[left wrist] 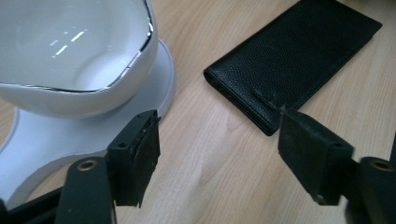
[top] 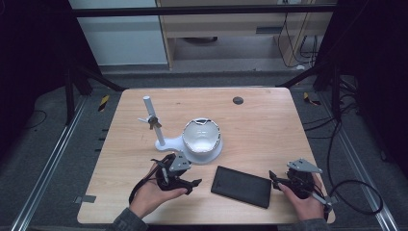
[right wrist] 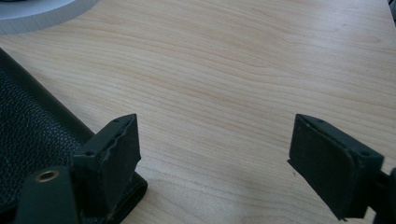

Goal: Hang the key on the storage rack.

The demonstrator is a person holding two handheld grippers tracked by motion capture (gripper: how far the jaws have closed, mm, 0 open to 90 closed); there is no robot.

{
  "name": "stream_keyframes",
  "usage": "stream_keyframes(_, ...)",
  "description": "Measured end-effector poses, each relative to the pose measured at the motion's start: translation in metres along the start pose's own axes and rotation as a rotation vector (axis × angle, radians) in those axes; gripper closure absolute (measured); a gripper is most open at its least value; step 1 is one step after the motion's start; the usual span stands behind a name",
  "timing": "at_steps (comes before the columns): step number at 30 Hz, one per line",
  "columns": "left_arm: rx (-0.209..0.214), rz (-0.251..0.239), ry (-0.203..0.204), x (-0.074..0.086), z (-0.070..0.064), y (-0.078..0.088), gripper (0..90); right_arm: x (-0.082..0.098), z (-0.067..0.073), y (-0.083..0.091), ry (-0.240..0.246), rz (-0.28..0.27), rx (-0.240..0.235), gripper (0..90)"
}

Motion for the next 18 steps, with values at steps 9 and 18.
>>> stream_keyframes(9,0.027,0.029,-0.001,0.007,-0.005,-0.015,40.9,0.0,0.0,-0.001,0.01,0.0,-0.004,19.8)
stream_keyframes(18,0.07,0.076,-0.009,0.015,-0.008,-0.024,56.3,0.0,0.001,-0.004,0.013,0.009,-0.006,19.9)
Point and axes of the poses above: each handheld gripper's, and its own axes: y roughly backward along the jaws, x roughly out of its underside, z roughly to its left, the point moved 5 cm from there along -y, roughly forward along the jaws, and after that the axes turned 2 degrees about x, right-handed, at the moved point
